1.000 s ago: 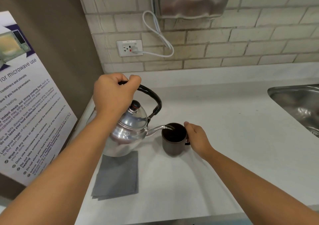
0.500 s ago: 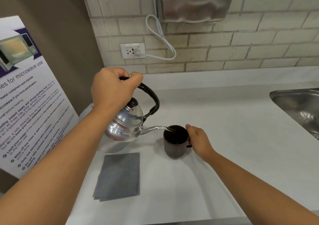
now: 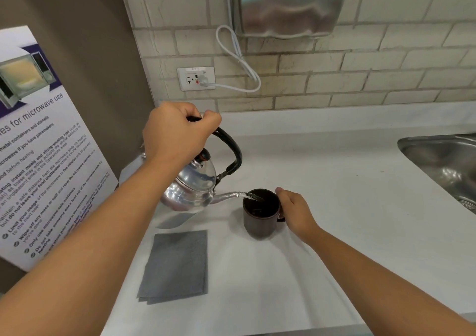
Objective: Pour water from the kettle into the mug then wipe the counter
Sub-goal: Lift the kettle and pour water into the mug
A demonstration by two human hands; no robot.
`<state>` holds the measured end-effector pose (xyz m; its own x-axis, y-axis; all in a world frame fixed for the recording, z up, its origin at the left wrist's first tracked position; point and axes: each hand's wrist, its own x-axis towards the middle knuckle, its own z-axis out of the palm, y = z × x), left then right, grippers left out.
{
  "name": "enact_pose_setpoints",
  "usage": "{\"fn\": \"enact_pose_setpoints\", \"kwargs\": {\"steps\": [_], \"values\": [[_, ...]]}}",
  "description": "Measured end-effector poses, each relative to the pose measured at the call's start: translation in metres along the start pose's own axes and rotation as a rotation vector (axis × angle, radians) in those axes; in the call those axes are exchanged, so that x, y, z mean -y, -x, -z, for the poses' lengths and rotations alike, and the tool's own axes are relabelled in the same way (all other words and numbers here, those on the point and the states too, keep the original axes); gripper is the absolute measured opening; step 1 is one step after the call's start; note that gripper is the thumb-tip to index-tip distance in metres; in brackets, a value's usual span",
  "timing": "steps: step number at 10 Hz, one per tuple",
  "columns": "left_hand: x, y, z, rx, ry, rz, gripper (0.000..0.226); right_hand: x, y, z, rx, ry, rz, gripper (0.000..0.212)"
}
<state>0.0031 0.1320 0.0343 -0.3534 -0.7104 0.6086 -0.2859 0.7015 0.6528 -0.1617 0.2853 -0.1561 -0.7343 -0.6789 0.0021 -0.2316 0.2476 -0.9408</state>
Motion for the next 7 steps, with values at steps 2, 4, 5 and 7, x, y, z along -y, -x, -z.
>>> {"fn": "enact_pose_setpoints", "kwargs": {"steps": [2, 4, 5, 7], "values": [[0.008, 0.005, -0.004, -0.003, 0.043, 0.044, 0.034, 0.001, 0.002, 0.000, -0.002, -0.013, 0.004, 0.042], [0.017, 0.005, -0.005, -0.008, 0.121, 0.106, 0.028, 0.001, 0.002, 0.000, -0.007, -0.010, -0.005, 0.043], [0.022, 0.006, -0.007, -0.013, 0.181, 0.136, 0.026, 0.001, 0.002, 0.000, -0.007, -0.020, -0.011, 0.043], [0.034, 0.003, -0.013, -0.040, 0.261, 0.205, 0.036, 0.002, 0.002, 0.000, 0.003, -0.037, -0.032, 0.042]]}}
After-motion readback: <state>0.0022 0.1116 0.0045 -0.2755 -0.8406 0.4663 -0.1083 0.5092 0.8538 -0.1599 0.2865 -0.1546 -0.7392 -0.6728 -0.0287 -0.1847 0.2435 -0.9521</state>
